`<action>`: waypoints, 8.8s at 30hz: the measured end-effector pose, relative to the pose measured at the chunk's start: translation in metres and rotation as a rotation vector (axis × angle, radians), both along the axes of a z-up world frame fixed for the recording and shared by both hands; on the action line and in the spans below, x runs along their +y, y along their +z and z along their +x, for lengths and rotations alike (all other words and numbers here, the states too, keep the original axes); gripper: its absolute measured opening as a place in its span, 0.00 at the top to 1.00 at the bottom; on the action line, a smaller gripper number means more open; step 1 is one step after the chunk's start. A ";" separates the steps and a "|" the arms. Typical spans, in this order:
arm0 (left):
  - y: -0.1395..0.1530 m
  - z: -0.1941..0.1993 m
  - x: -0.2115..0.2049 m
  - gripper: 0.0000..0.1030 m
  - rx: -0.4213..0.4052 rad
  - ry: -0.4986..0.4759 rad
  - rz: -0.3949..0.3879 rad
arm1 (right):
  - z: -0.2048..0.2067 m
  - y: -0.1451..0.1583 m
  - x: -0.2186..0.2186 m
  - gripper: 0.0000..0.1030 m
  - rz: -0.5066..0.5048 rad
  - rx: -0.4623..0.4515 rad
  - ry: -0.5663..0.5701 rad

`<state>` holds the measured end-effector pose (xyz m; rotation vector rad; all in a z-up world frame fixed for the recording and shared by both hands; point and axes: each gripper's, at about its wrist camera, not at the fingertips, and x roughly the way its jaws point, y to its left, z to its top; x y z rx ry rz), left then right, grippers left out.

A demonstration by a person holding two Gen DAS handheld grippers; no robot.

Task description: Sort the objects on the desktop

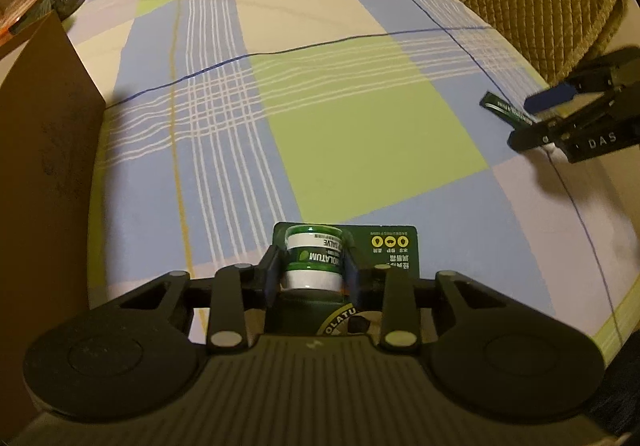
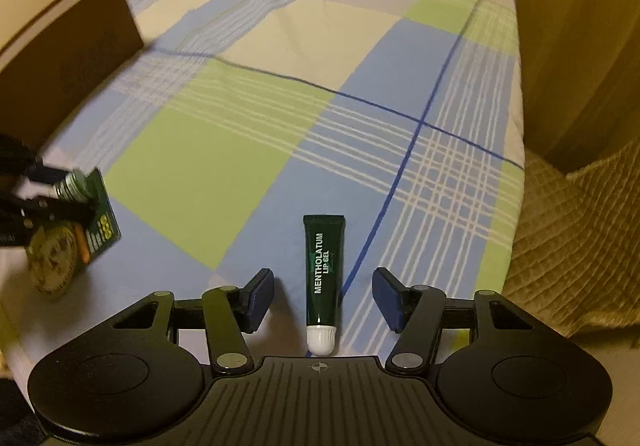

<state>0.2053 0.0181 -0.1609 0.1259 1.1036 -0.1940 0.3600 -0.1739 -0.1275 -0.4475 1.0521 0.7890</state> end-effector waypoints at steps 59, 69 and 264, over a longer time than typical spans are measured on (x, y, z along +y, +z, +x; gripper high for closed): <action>0.160 -0.083 0.267 0.73 -0.172 0.075 0.301 | -0.126 0.138 0.329 0.86 0.205 0.085 0.681; 0.138 -0.083 0.282 0.73 -0.147 -0.033 0.297 | -0.168 0.109 0.361 0.86 0.081 0.124 0.765; 0.157 -0.202 0.067 0.08 -0.178 0.824 0.221 | -0.164 0.109 0.182 0.11 0.166 -0.030 0.647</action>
